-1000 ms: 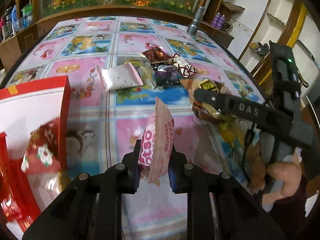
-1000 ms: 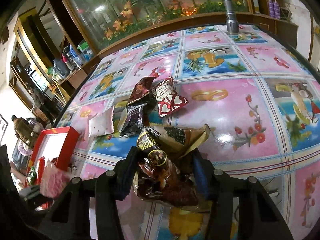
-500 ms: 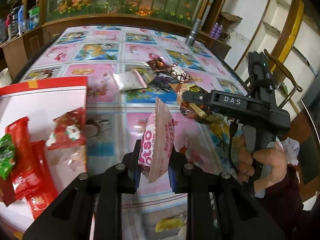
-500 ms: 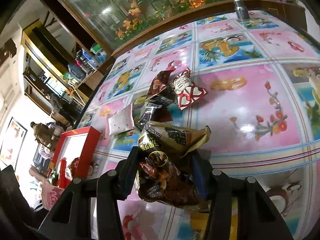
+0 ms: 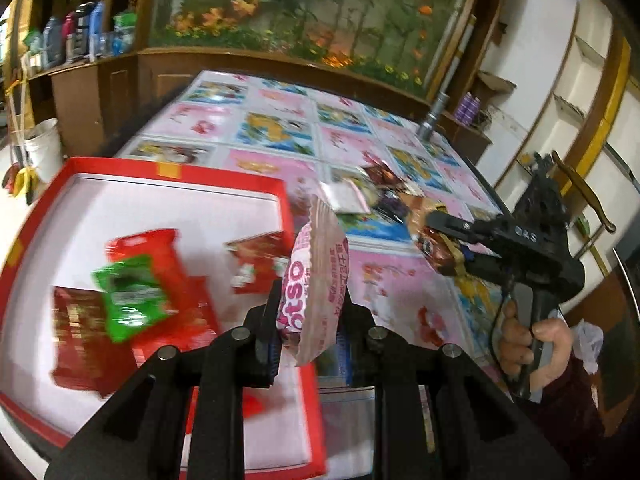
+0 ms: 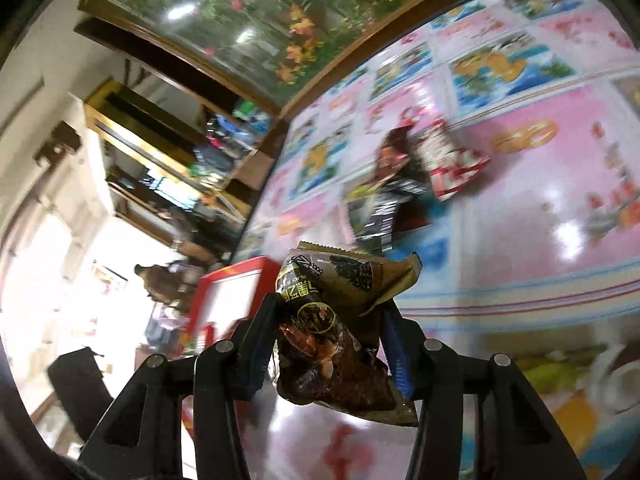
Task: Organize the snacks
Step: 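Carry the pink Lotso packet with the left tool while the right carries the brown bag toward the box, then open both tools over the red box to drop the Lotso packet and brown bag, then grasp the white pink-edged packet with the left tool while the right grasps the red-white heart packet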
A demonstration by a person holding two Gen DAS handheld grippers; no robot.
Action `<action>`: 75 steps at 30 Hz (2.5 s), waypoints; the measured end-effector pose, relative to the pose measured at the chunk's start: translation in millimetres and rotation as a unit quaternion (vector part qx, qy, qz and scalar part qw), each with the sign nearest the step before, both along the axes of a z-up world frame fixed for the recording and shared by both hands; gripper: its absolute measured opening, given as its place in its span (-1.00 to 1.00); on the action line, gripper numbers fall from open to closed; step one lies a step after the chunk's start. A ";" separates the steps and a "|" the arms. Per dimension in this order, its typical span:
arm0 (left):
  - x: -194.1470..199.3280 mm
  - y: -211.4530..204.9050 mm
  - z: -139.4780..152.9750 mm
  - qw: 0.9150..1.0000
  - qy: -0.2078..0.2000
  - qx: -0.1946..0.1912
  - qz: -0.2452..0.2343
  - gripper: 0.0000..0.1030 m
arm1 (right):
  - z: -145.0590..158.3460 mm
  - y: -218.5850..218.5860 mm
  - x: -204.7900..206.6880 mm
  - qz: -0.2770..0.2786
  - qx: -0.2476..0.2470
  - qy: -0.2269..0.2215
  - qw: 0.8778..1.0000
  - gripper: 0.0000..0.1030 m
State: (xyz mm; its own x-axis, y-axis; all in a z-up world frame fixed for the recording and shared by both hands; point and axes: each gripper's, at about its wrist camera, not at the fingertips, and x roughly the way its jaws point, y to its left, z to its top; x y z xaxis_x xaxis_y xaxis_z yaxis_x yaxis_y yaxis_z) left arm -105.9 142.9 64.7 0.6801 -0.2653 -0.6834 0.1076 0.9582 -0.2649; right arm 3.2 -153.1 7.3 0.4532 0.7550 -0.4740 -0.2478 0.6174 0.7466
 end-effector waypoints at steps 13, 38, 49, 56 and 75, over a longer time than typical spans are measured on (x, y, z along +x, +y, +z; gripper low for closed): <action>-10.0 55.3 -11.5 0.998 0.011 0.001 0.070 -0.61 | 8.6 118.0 -8.0 0.113 0.065 -0.013 0.991 -0.05; -15.8 105.1 -28.2 0.989 0.028 0.021 0.142 -0.45 | 6.7 233.8 -0.2 0.199 0.019 0.013 0.980 -0.01; -13.4 85.6 0.8 0.981 -0.017 0.102 0.166 0.06 | 53.0 133.0 34.3 0.093 -0.031 -0.088 0.991 0.14; 20.2 22.1 22.7 0.984 -0.051 0.147 0.082 0.24 | 41.1 -7.1 61.6 -0.063 -0.079 -0.089 0.991 0.24; 164.4 -100.5 -12.6 0.982 -0.008 0.181 -0.061 0.24 | 0.7 -24.6 97.5 -0.082 -0.198 -0.013 0.977 0.10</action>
State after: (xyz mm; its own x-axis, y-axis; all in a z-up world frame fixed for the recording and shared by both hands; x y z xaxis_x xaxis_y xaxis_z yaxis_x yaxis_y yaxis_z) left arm 58.4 42.4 52.2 0.6693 -0.0865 -0.7379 0.2278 0.9692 0.0931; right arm 100.7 -177.7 8.1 0.5688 0.4315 -0.7002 -0.1377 0.8893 0.4362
